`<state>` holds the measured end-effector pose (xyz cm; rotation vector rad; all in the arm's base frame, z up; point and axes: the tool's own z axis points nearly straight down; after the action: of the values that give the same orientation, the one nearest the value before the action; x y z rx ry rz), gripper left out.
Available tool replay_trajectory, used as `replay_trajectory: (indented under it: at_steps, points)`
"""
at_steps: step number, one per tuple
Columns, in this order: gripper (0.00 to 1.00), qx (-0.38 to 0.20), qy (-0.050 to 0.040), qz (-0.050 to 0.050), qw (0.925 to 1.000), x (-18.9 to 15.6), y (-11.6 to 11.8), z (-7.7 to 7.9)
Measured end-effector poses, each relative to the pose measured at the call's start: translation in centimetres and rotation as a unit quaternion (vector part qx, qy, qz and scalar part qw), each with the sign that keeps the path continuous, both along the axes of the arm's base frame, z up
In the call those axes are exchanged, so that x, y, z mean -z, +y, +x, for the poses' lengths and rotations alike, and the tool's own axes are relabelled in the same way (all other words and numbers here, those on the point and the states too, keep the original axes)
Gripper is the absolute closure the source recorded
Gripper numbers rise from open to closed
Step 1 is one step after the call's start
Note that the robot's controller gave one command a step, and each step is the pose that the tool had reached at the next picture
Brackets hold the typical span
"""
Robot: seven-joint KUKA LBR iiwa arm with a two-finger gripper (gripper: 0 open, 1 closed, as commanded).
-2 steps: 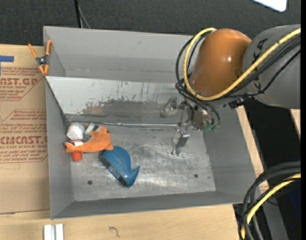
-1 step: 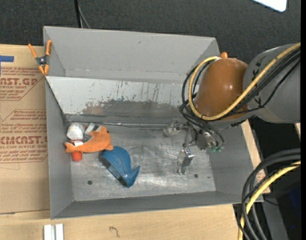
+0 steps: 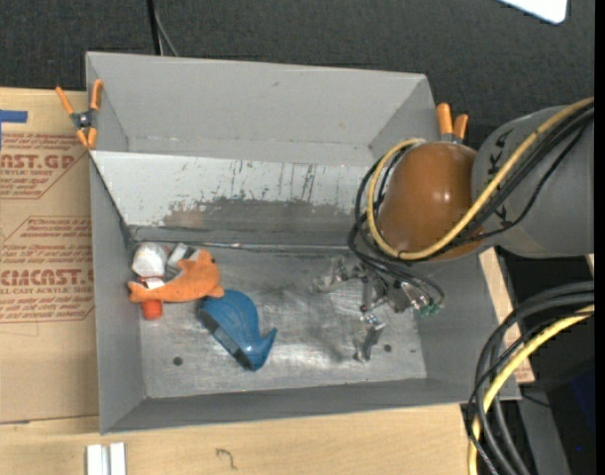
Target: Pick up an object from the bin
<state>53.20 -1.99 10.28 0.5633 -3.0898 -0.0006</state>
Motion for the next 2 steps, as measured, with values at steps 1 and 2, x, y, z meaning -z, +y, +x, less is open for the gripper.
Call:
replay_trajectory:
  at_steps: [1,2]
  points:
    - [0.00,-0.043,-0.0014,0.001,0.9991,3.0,6.0,-1.6]
    - [0.00,-0.048,-0.0056,-0.001,0.9988,3.7,7.3,-1.7]
